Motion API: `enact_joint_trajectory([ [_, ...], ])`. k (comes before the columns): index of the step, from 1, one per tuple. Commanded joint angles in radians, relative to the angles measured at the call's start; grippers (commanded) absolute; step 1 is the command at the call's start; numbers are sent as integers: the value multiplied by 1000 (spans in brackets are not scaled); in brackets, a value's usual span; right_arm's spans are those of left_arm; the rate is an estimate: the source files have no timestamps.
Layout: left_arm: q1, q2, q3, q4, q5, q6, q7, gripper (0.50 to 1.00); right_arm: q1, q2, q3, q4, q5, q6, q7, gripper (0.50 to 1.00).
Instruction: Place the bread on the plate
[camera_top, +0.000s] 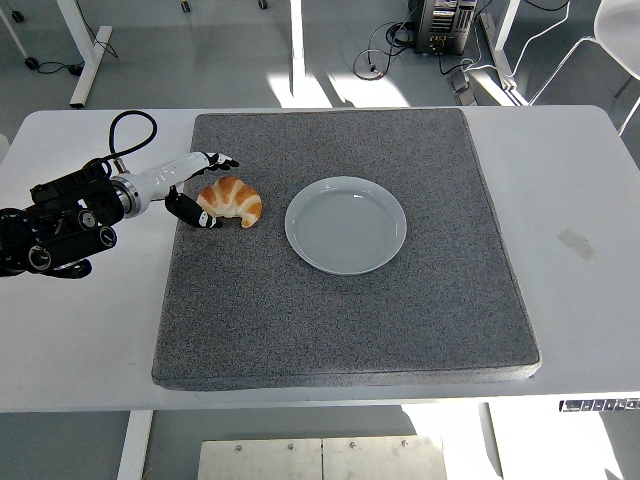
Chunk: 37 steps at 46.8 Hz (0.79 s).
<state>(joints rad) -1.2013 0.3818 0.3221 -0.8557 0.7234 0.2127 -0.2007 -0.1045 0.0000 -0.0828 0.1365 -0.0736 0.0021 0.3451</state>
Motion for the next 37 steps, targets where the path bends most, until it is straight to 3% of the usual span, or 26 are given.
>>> enact_joint_trajectory([
  [1,0,-4,0,7,1,1,-2,739,0,0,0,0,0,-1,0,1000],
  [4,0,-18,0,20,1,2,-8,698,0,0,0,0,0,-1,0,1000],
  [6,0,-26,0,26,1,2,-19,622,0,0,0,0,0,-1,0,1000],
  [12,-14,-32,-1,32,1,24,-26,500,0,0,0,0,0,-1,0,1000],
  [37,-205,-44,-3,29,-4,-27,-80,500,0,0,0,0,0,-1,0,1000],
])
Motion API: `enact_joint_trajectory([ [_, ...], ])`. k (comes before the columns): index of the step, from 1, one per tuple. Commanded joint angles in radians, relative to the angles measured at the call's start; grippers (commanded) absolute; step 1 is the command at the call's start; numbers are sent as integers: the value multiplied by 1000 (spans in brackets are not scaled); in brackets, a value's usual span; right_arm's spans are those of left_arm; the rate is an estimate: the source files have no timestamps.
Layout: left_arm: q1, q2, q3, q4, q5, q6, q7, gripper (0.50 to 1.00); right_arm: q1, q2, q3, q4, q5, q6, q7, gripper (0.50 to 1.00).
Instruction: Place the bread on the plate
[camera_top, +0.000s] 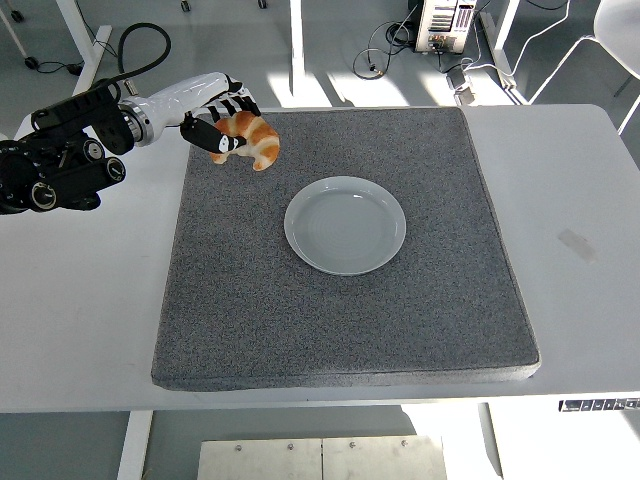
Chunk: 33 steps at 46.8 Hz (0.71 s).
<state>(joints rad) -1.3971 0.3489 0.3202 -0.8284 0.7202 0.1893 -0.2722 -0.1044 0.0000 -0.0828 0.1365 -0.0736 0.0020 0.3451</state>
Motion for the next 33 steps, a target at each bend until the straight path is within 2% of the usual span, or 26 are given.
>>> enact_joint_trajectory([
  [1,-13,-19,-1,2,-1,-5,-9,500,0,0,0,0,0,1,0,1000],
  [21,-8,-168,5,6,2,-8,-32,500,0,0,0,0,0,-1,0,1000],
  [33,18,-283,53,101,2,-10,-56,500,0,0,0,0,0,-1,0,1000],
])
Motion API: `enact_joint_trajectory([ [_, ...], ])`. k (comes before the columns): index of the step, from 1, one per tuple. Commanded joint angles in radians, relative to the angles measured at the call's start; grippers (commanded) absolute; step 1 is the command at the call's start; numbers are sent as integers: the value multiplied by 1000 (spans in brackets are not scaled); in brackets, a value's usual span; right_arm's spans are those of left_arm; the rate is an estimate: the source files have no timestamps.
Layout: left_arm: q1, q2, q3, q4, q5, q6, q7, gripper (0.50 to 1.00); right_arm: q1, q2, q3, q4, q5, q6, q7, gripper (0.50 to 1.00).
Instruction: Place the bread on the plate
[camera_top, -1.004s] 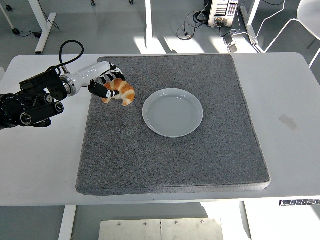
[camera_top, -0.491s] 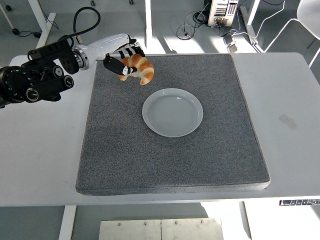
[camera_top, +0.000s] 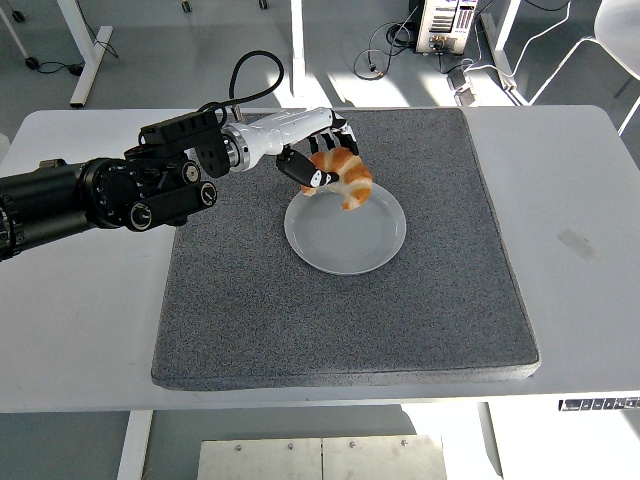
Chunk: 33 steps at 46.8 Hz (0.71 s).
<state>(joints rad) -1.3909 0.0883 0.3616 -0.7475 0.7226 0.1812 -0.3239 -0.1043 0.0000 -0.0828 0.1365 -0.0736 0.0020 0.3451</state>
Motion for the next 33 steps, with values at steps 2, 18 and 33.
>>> enact_joint_trajectory([
  [2,23,-38,14,36,0,-2,-9,500,0,0,0,0,0,1,0,1000],
  [18,73,-88,69,109,0,-5,-24,500,0,0,0,0,0,0,0,1000],
  [33,102,-88,83,165,-2,-5,-46,500,0,0,0,0,0,0,2,1000],
])
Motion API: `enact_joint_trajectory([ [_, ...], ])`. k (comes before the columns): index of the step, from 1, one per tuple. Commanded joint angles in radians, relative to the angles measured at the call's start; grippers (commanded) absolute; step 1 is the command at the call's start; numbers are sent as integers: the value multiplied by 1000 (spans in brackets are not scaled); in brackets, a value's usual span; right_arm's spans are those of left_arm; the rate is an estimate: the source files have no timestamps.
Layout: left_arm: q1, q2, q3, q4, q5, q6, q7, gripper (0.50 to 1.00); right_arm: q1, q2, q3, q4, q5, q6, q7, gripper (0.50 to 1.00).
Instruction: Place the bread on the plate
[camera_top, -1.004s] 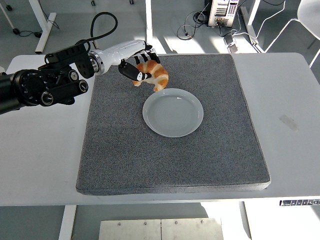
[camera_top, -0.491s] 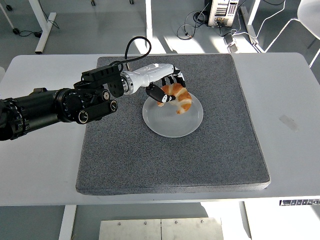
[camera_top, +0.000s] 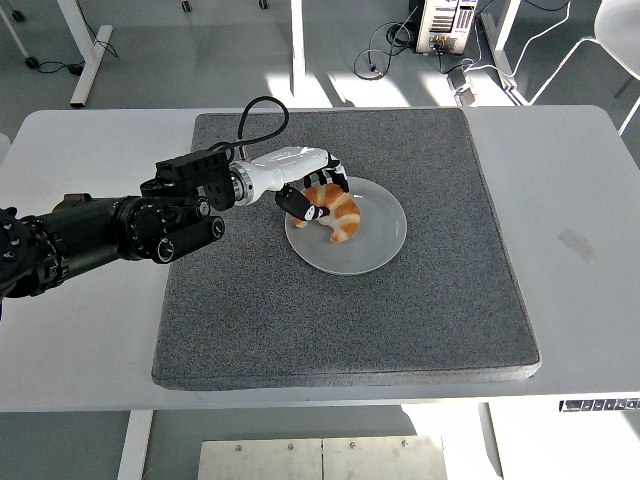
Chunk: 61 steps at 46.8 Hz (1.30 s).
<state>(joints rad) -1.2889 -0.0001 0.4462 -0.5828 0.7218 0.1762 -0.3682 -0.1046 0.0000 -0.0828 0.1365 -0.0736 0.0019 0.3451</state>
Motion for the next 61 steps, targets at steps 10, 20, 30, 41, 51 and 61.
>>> enact_joint_trajectory([
  [10,0,0,-6,0,-1,0,0,500,0,0,0,0,0,0,0,1000],
  [20,-4,0,-9,0,-10,0,9,974,0,0,0,0,0,1,0,1000],
  [30,-23,0,-18,0,-21,-1,9,980,-1,0,0,0,0,1,0,1000],
  [41,-145,0,-148,-2,-74,-4,15,980,0,0,0,0,0,0,0,1000],
  [51,-198,22,-190,1,-185,-43,78,980,0,0,0,0,0,0,0,1000],
  [61,-185,68,-260,1,-364,-52,83,980,0,0,0,0,0,0,0,1000],
])
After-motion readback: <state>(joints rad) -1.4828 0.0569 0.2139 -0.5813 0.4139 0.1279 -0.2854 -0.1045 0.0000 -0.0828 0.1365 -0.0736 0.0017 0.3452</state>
